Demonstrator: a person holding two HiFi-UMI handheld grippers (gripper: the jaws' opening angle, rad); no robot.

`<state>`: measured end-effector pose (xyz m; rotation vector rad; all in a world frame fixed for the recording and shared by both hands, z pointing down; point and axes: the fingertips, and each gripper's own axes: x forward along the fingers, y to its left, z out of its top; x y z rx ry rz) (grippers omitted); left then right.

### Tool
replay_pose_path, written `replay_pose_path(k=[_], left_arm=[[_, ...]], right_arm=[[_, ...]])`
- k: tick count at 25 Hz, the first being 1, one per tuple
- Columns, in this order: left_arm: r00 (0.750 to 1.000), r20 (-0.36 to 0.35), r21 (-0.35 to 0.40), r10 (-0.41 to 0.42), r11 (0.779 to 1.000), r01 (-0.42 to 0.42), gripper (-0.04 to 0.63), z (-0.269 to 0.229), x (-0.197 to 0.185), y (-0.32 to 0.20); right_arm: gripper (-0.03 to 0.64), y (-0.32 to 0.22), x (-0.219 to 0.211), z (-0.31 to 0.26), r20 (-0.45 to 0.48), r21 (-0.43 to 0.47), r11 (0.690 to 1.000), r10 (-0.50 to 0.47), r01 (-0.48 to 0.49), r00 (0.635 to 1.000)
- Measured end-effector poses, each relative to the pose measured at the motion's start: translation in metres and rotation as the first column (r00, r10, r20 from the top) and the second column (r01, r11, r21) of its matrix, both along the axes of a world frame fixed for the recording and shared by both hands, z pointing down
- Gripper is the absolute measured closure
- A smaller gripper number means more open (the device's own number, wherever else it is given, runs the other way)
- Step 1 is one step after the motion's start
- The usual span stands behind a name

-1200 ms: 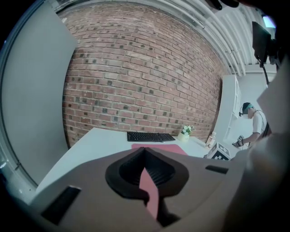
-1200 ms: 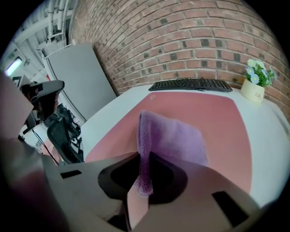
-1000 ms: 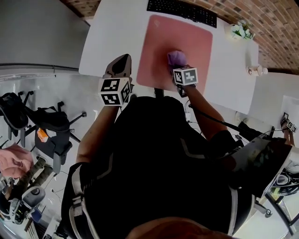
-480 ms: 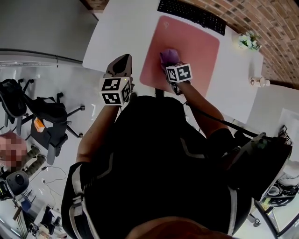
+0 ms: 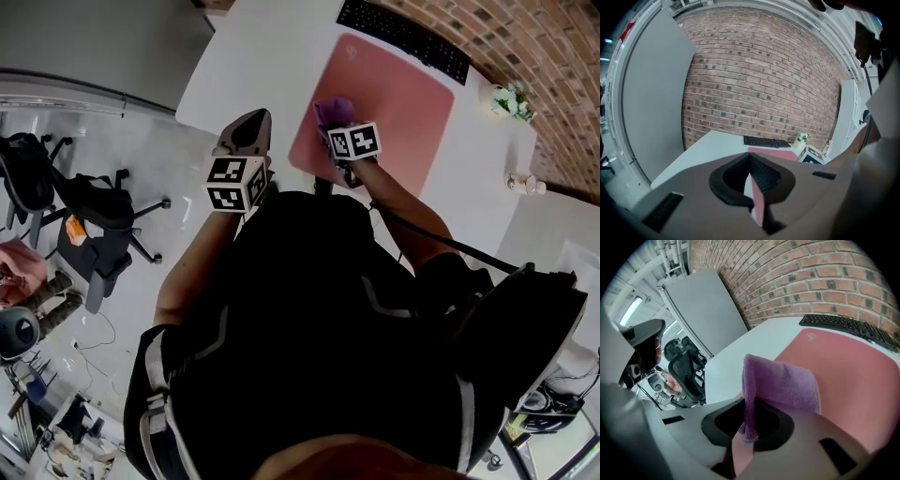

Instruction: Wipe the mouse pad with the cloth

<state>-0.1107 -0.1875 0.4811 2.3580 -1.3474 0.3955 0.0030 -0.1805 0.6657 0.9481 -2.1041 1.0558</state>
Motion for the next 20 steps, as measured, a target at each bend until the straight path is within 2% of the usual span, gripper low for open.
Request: replay_pose_path(k=[7, 15, 20], left_arm=[[1.000, -0.006, 0.008, -0.022, 1.000, 0.022, 0.593, -0.003, -0.011, 0.003], [0.999, -0.001, 0.011, -0.042, 0.999, 0.042, 0.592, -0.005, -0.018, 0.001], [0.999, 0.001, 0.019, -0.032, 0.999, 0.032, 0.594, -0.009, -0.023, -0.005]], right_arm=[[0.561, -0.005, -0.033, -0.001, 0.020, -0.018, 0.997, -0.070, 0.070, 0.997], [0.561, -0.019, -0.067, -0.014, 0.072, 0.007, 0.992, -0.124, 0.124, 0.990], [0.561, -0.035, -0.070, -0.040, 0.150, 0.051, 0.997, -0.072, 0.065, 0.986]])
